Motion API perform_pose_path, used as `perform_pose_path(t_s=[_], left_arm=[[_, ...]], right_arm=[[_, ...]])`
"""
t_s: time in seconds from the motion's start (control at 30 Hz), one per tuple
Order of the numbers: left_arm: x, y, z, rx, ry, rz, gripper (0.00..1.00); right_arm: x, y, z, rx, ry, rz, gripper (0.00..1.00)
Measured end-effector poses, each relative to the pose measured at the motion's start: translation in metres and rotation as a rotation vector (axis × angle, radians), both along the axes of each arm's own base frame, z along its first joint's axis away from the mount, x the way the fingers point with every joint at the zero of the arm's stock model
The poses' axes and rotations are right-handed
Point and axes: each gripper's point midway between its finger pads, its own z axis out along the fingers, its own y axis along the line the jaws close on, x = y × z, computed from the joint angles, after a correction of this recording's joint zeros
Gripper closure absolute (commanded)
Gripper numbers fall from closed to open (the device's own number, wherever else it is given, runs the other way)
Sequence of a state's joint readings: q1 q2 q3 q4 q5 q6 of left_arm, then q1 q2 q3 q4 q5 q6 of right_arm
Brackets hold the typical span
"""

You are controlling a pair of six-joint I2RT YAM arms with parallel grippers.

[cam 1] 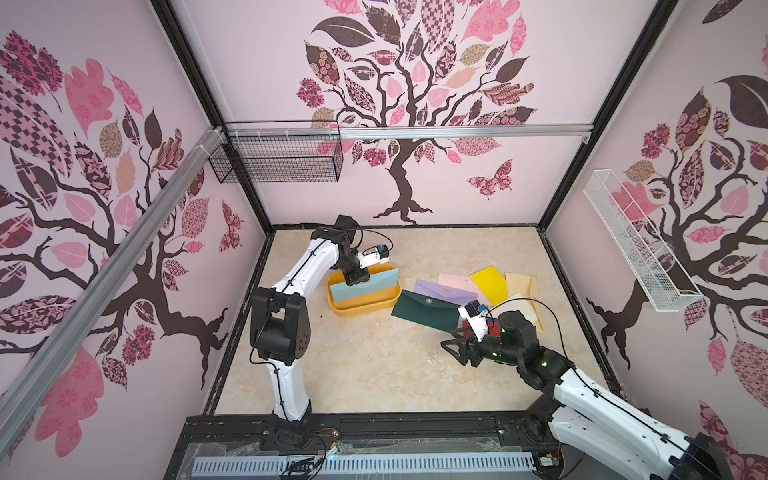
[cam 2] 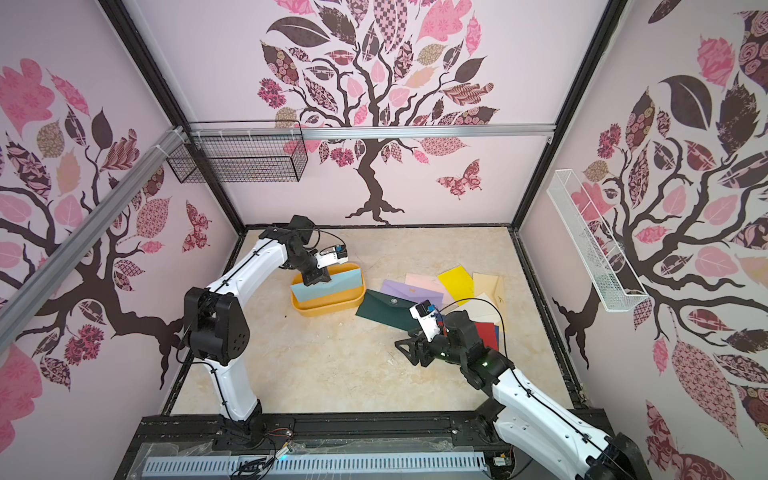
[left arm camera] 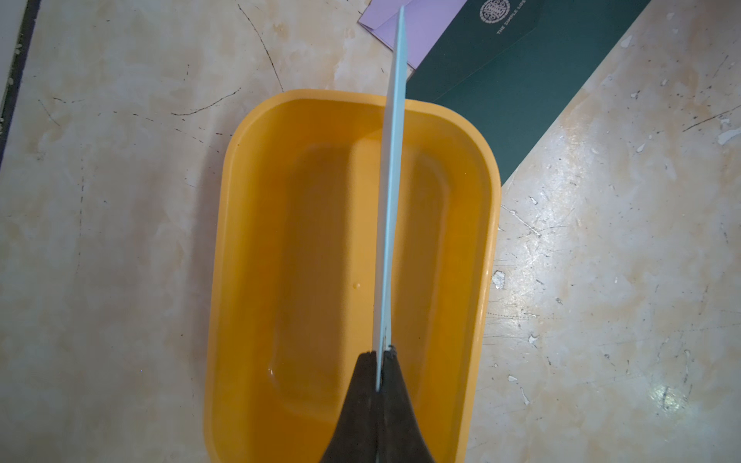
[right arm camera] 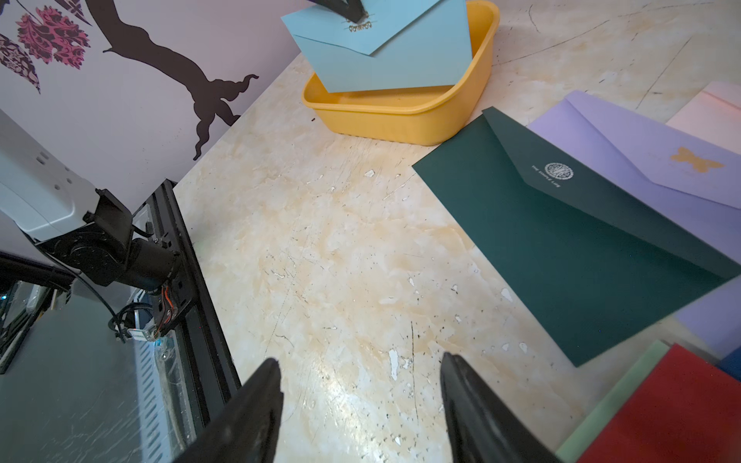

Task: Put the sealed envelopes into the storage box
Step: Place the envelope in the storage box.

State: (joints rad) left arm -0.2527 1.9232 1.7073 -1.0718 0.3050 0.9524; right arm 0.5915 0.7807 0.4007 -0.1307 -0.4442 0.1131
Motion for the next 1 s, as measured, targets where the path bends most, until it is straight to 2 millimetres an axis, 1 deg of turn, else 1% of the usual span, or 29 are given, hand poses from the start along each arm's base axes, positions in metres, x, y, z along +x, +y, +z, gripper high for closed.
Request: perform_pose_path(t_s=[0.13,0.27,0.4,0.57,0.73,0.87,1.0], left_arm=[[0.001,-0.003,-0.012,-0.005,0.035,-0.016,1.00],[0.001,0.000,-0.026,-0.003,0.067,-0.017,1.00],[0.006,0.003,-0.025,-0.017,0.055,-0.009,1.00],[0.010,0.004,-0.024,-0.027,0.042,-0.013,1.00],[0.015,0.003,-0.025,-0.028,0.040,-0.021,1.00],[0.020,0.003,-0.026,-0.031,0.035,-0.023,0.88],[0.021,0.003,-0.028,-0.029,0.037,-0.017,0.79]], right_arm=[[0.000,0.000,0.000,-0.001,0.001,0.000,0.34],[0.000,0.000,-0.002,-0.005,0.007,0.000,0.34],[0.001,0.001,-0.005,-0.011,0.016,0.000,0.34],[0.002,0.001,-0.014,-0.029,0.043,0.000,0.34],[0.002,0.001,-0.015,-0.030,0.046,0.000,0.34],[0.002,0.002,-0.017,-0.035,0.052,0.000,0.34],[0.002,0.002,-0.021,-0.043,0.064,0.000,0.34]])
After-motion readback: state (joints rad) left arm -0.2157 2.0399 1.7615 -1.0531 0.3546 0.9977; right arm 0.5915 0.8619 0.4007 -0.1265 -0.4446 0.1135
